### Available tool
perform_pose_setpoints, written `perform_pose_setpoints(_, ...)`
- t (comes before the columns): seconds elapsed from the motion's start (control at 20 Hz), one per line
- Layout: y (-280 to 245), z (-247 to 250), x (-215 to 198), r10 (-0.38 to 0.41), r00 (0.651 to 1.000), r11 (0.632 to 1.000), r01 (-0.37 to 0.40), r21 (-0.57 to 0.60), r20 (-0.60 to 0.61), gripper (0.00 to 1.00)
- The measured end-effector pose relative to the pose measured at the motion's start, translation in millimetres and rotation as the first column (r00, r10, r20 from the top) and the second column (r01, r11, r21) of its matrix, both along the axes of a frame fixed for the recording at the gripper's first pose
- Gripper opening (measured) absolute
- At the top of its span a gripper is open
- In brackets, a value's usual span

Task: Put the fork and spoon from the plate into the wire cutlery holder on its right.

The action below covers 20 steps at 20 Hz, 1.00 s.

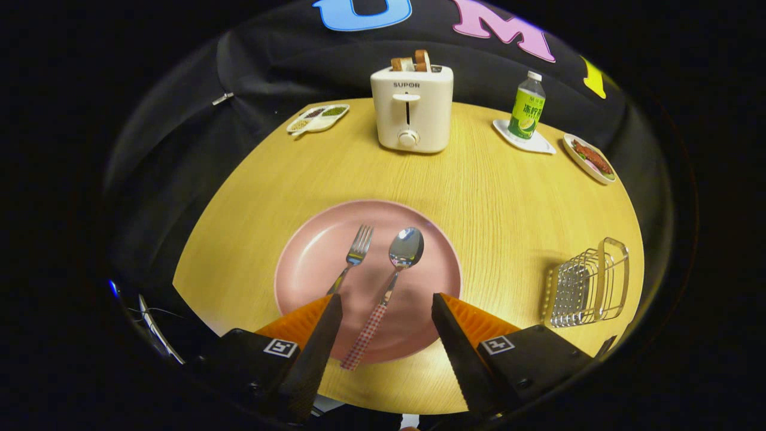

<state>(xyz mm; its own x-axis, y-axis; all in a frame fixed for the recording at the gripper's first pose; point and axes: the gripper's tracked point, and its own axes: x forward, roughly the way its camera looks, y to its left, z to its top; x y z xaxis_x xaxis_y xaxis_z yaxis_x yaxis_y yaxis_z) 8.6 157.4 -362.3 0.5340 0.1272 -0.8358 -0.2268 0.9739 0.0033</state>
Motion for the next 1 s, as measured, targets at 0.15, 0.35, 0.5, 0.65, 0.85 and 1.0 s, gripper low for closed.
perform_pose_setpoints(0.15,1.6,-18.7,-3.4,0.0,0.998,1.0,-0.001,-0.015,-0.057,0.87)
perform_pose_setpoints(0.35,2.0,-33.8,-1.5,-0.017,0.994,1.0,0.014,-0.028,-0.109,0.82)
perform_pose_setpoints(0.5,-0.1,-34.1,1.7,-0.025,0.992,0.998,0.018,-0.056,-0.124,0.6)
perform_pose_setpoints(0.65,-7.2,-39.2,3.3,-0.017,0.99,0.995,0.002,-0.104,-0.142,0.33)
perform_pose_setpoints(0.85,-7.2,-37.6,4.0,0.009,0.983,0.997,-0.023,-0.073,-0.182,0.12)
perform_pose_setpoints(1.0,-13.0,-23.1,2.6,0.017,0.982,0.999,-0.025,-0.039,-0.186,0.11)
